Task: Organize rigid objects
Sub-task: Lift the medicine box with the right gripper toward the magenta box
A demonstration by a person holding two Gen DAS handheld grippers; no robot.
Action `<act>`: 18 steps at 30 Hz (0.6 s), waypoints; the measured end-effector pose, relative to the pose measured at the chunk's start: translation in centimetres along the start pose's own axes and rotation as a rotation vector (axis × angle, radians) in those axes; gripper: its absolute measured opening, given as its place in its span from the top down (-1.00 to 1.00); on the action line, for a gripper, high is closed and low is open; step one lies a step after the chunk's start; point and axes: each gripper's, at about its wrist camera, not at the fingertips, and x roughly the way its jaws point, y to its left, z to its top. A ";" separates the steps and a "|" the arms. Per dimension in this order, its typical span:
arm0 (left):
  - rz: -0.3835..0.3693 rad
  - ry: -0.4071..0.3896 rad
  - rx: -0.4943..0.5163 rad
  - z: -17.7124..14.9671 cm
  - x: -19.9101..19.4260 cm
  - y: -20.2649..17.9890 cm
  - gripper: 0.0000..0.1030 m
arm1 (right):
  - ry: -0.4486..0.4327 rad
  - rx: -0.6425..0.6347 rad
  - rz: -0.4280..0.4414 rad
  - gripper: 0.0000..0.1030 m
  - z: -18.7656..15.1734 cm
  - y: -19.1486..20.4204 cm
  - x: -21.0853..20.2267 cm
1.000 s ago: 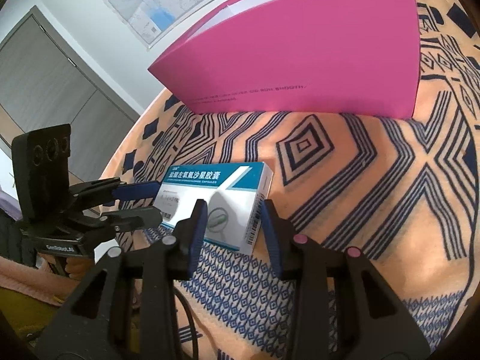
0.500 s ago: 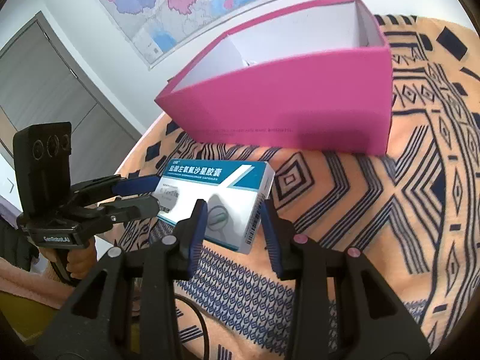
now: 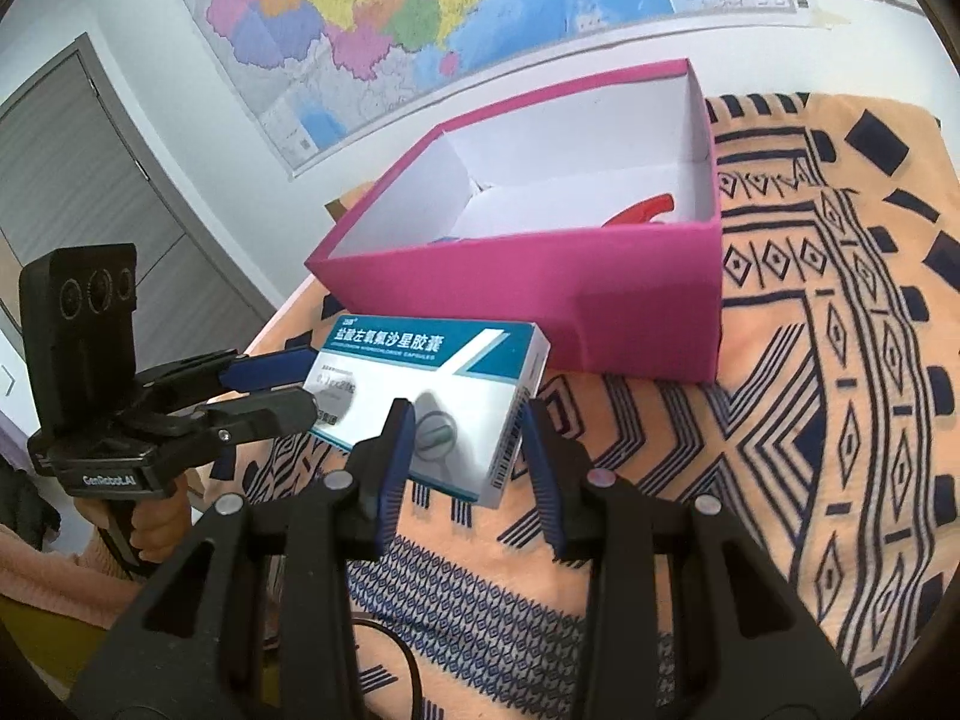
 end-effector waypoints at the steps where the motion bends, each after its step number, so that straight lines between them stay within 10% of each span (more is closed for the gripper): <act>1: 0.002 -0.002 0.003 0.1 0.0 -0.1 -0.02 | -0.004 -0.001 -0.002 0.22 0.1 0.0 -0.1; 18: 0.001 -0.034 0.039 1.6 0.1 -1.1 -0.02 | -0.053 -0.019 -0.030 0.22 1.3 -0.6 -1.3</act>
